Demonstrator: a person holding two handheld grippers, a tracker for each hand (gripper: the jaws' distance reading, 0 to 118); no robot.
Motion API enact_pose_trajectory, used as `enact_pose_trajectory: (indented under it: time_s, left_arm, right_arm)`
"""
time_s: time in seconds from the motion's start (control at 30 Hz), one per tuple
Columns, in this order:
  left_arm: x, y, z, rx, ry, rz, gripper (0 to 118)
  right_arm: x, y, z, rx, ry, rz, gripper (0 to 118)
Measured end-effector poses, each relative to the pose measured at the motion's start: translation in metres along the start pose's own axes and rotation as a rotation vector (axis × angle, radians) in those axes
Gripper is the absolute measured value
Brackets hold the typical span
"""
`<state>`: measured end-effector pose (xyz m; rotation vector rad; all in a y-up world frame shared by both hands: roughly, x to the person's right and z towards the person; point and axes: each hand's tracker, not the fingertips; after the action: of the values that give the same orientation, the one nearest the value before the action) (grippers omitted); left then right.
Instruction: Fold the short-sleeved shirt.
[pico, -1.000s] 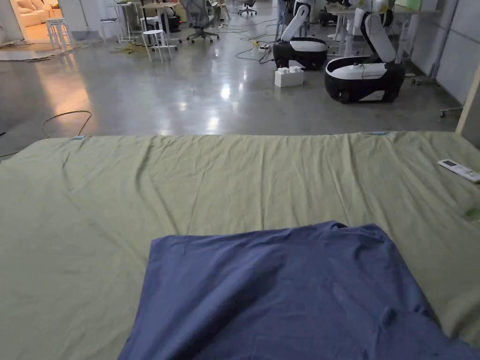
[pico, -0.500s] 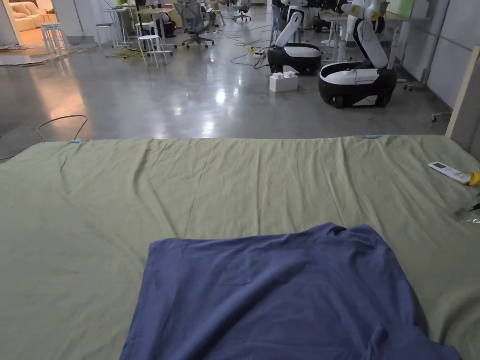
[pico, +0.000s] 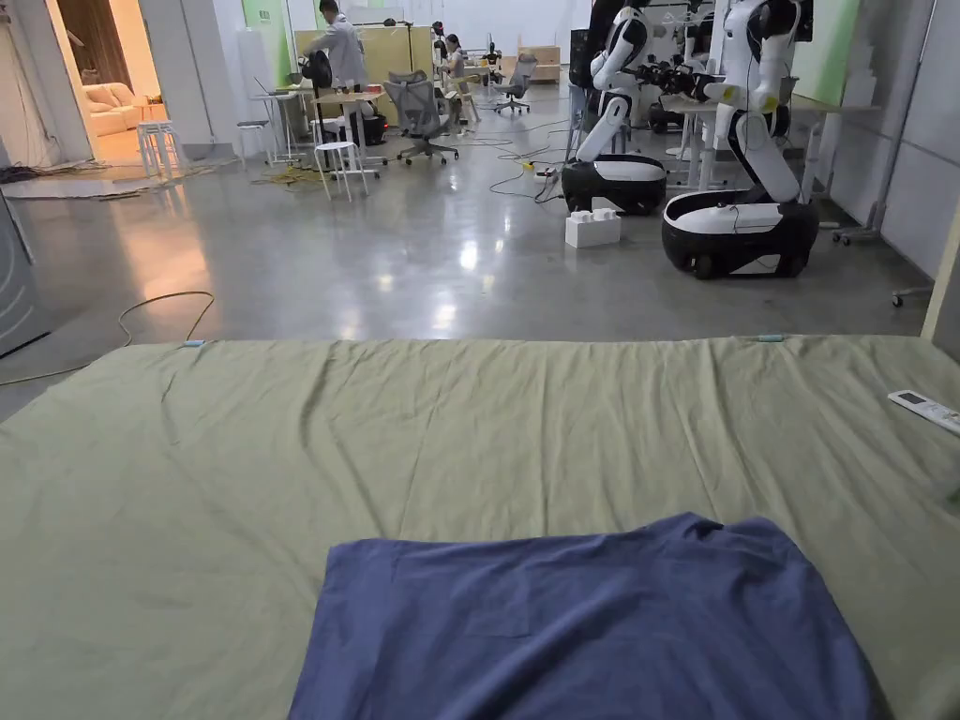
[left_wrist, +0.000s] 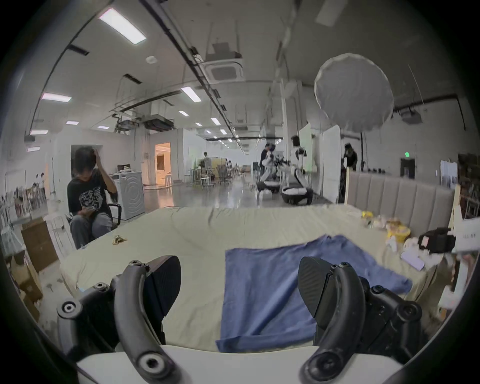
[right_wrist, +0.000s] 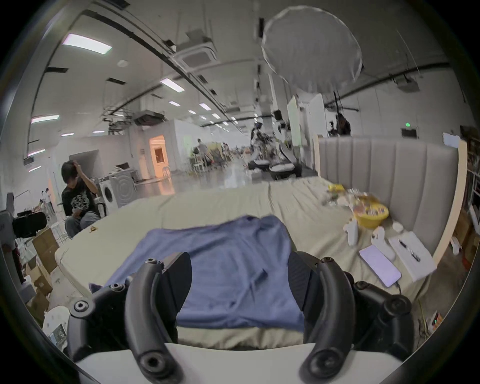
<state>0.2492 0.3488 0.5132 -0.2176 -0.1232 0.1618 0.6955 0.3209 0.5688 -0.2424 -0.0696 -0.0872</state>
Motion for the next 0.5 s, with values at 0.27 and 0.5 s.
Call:
enact_pose_trajectory:
  time_s: [0.27,0.5]
  left_arm:
    - [0.022,0.016,0.018,0.015,-0.070,-0.066,1]
    - [0.019,0.021,0.027,-0.003,-0.118,0.003,0]
  right_arm:
    - [-0.027,0.025,0.016,0.057,0.057,0.067,3]
    - [-0.026,0.017,0.008,-0.007,0.071,0.045,0]
